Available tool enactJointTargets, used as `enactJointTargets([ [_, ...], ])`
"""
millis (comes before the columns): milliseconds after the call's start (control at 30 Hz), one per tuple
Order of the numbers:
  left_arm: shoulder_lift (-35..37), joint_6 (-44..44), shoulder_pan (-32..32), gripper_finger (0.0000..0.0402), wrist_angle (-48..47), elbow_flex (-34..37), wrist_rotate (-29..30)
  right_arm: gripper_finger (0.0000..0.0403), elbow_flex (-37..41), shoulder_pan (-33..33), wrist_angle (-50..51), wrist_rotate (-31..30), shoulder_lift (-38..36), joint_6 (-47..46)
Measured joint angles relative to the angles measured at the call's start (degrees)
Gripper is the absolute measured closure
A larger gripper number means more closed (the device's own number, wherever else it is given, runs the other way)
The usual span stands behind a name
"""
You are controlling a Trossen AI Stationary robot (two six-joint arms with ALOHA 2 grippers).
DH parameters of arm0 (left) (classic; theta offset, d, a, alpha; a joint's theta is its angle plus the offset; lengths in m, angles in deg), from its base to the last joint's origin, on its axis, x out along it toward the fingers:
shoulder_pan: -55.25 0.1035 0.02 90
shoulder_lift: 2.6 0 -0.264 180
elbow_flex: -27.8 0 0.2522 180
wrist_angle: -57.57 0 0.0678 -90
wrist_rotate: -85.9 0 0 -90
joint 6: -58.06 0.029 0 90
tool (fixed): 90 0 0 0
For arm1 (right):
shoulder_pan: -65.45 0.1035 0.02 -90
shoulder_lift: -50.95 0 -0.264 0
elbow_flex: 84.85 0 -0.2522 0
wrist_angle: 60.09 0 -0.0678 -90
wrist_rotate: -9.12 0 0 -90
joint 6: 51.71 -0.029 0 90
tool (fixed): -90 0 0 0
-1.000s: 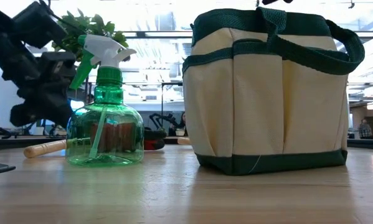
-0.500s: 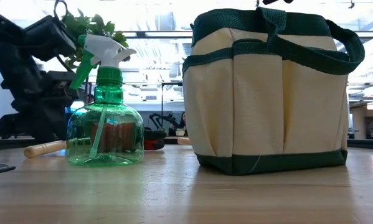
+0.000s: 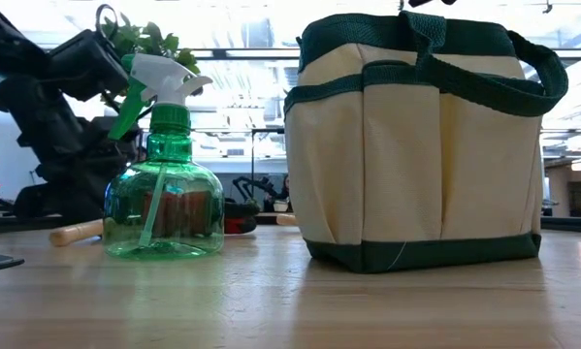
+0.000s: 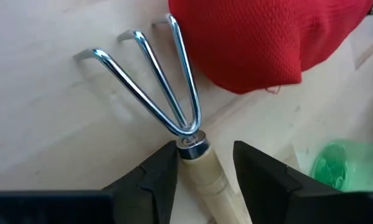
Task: Pick & Place Garden tools in Gardening bag
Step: Put the brown hand rake into the gardening bag
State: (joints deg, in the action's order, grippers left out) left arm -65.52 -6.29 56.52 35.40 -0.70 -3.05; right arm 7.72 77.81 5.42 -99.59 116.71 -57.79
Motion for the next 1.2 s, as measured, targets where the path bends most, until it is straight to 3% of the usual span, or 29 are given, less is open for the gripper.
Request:
enactJointTargets([
  [133, -2.32, 0.03, 0.02, 0.0264, 1.14, 0.00, 0.89, 0.0335, 0.00, 0.00, -0.02, 0.01, 0.00, 0.04],
  [333, -2.15, 0.50, 0.04, 0.0329, 0.87, 0.05, 0.95, 0.0339, -0.02, 0.00, 0.00, 0.01, 0.00, 0.06],
  [667, 5.04, 3.14, 0.04, 0.0330, -0.38, 0.19, 0.76, 0.0328, -0.02, 0.00, 0.00, -0.01, 0.00, 0.06],
  [1200, 24.42, 13.17, 0.02, 0.0330, -4.38, -3.07, 1.30, 0.0342, 0.83, -0.03, -0.07, -0.79, 0.02, 0.08],
])
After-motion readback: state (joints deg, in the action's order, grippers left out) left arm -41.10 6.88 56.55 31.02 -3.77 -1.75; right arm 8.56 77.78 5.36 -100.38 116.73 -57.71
